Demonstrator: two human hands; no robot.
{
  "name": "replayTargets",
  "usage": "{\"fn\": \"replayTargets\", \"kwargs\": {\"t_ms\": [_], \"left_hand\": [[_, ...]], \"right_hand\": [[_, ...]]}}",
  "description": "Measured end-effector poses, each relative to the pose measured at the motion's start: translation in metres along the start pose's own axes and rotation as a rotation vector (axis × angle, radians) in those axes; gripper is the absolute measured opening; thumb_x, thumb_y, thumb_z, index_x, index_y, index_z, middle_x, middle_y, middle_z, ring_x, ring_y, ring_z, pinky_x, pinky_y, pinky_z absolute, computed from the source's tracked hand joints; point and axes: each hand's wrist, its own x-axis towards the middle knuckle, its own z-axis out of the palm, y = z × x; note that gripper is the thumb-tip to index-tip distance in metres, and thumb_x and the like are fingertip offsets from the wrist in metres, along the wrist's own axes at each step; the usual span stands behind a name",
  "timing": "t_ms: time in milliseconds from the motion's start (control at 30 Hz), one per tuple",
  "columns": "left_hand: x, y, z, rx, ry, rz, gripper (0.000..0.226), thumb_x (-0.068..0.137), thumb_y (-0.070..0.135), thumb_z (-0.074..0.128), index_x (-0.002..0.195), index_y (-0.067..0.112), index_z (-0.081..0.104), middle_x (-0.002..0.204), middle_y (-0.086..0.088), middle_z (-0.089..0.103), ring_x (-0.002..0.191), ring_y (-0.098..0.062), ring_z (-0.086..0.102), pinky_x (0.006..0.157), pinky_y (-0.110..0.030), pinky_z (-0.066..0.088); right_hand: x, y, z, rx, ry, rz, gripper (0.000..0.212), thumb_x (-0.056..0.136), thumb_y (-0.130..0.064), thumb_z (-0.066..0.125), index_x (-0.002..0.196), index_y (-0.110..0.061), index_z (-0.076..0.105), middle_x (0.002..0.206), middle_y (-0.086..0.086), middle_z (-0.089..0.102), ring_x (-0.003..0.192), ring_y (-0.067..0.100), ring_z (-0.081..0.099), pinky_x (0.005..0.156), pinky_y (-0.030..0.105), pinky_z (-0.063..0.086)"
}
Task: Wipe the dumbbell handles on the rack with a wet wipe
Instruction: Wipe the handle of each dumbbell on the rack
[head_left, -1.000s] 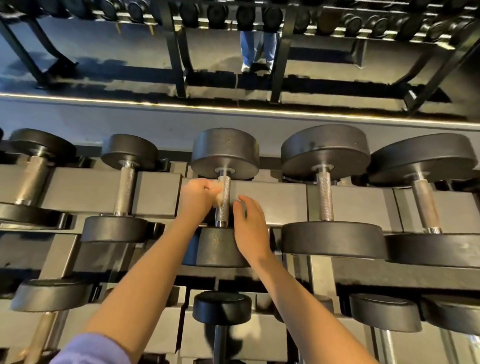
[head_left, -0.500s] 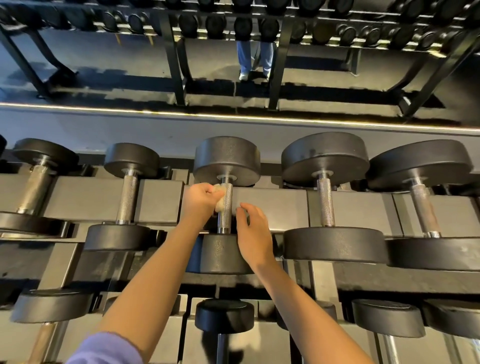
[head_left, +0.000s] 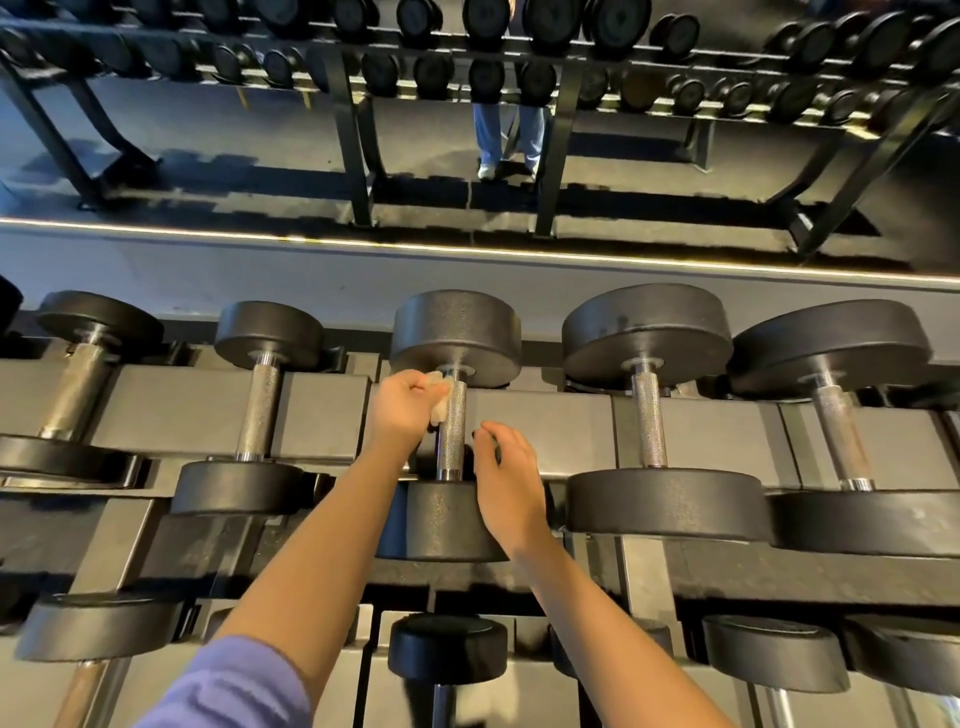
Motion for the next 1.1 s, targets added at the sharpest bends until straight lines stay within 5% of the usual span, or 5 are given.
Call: {"fn": "replayTargets", "kwargs": {"t_ms": [200, 367, 667, 867, 1100], "left_hand": [[-0.018, -0.012, -0.006, 0.125, -0.142, 0.001, 0.03, 0.089, 0.016, 0.064, 0.063, 0.013, 0.05, 0.061, -0.001, 0.049, 0.058, -0.012, 0.046, 0.055, -0.021, 0.038], [-0.033, -0.022, -0.02, 0.143, -0.286, -0.015, 0.022, 0.085, 0.02, 0.067, 0.068, 0.008, 0.059, 0.068, -0.01, 0.059, 0.067, -0.019, 0.055, 0.073, -0.031, 0.049], [-0.044, 0.005, -0.016, -0.017, -0.181, 0.17, 0.03, 0.091, 0.014, 0.062, 0.061, 0.017, 0.062, 0.049, 0.01, 0.054, 0.045, 0.004, 0.049, 0.05, -0.01, 0.037], [-0.025, 0.016, -0.03, 0.129, 0.118, 0.512, 0.033, 0.097, 0.013, 0.052, 0.129, 0.004, 0.053, 0.116, -0.003, 0.051, 0.104, -0.008, 0.049, 0.088, -0.008, 0.037], [-0.012, 0.017, -0.022, 0.331, 0.106, 0.509, 0.042, 0.101, 0.021, 0.044, 0.142, 0.011, 0.042, 0.145, -0.002, 0.042, 0.133, -0.012, 0.031, 0.103, -0.011, 0.016]], "right_hand": [[0.003, 0.003, 0.004, 0.043, -0.02, 0.032, 0.038, 0.097, -0.039, 0.038, 0.126, -0.021, 0.055, 0.123, -0.003, 0.056, 0.116, 0.014, 0.05, 0.103, 0.041, 0.042], [0.0, 0.0, 0.0, 0.065, -0.05, 0.015, 0.026, 0.098, -0.03, 0.039, 0.111, -0.023, 0.06, 0.106, -0.006, 0.061, 0.102, 0.012, 0.055, 0.092, 0.033, 0.048], [0.007, -0.032, -0.012, 0.417, -0.182, -0.063, 0.019, 0.095, -0.016, 0.054, 0.101, -0.032, 0.064, 0.093, -0.003, 0.07, 0.087, 0.008, 0.066, 0.074, 0.017, 0.052], [0.034, -0.037, -0.01, 0.272, 0.006, -0.008, 0.008, 0.09, -0.015, 0.061, 0.087, -0.022, 0.063, 0.086, -0.002, 0.066, 0.078, 0.01, 0.064, 0.068, 0.019, 0.053], [0.041, -0.02, 0.0, -0.131, -0.086, 0.06, 0.017, 0.089, -0.019, 0.063, 0.078, -0.009, 0.071, 0.075, 0.007, 0.065, 0.071, 0.021, 0.062, 0.066, 0.037, 0.053]]}}
